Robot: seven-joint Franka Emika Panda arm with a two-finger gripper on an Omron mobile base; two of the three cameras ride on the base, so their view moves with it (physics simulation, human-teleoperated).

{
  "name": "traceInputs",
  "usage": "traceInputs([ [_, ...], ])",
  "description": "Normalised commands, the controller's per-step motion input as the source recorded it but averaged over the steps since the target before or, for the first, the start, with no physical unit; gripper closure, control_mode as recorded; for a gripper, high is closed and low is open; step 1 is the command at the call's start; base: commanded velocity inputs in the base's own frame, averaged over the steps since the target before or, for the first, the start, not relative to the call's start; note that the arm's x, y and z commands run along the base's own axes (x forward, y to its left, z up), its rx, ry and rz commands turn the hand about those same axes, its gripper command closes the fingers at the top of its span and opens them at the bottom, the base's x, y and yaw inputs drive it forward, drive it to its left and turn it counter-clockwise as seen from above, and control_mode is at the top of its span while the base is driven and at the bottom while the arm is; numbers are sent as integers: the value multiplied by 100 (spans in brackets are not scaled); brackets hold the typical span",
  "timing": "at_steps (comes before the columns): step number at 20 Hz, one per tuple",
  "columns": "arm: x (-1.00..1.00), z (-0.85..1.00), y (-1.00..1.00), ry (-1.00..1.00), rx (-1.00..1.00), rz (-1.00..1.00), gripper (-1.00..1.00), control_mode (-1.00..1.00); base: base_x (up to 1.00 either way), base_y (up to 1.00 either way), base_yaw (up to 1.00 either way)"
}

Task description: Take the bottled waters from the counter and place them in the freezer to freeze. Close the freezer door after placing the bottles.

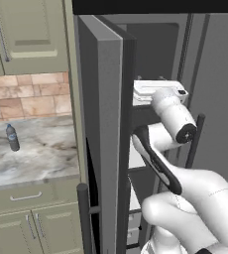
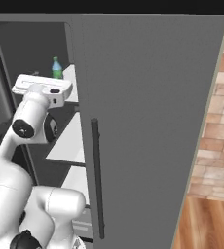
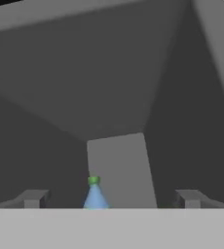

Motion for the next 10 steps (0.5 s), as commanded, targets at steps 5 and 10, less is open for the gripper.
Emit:
traceInputs([
  [5,-95,79,-61,6,21,-8,-100,-100,0,0,0],
  [10,-80,68,-86,14,22,-7,-100,-100,0,0,0],
])
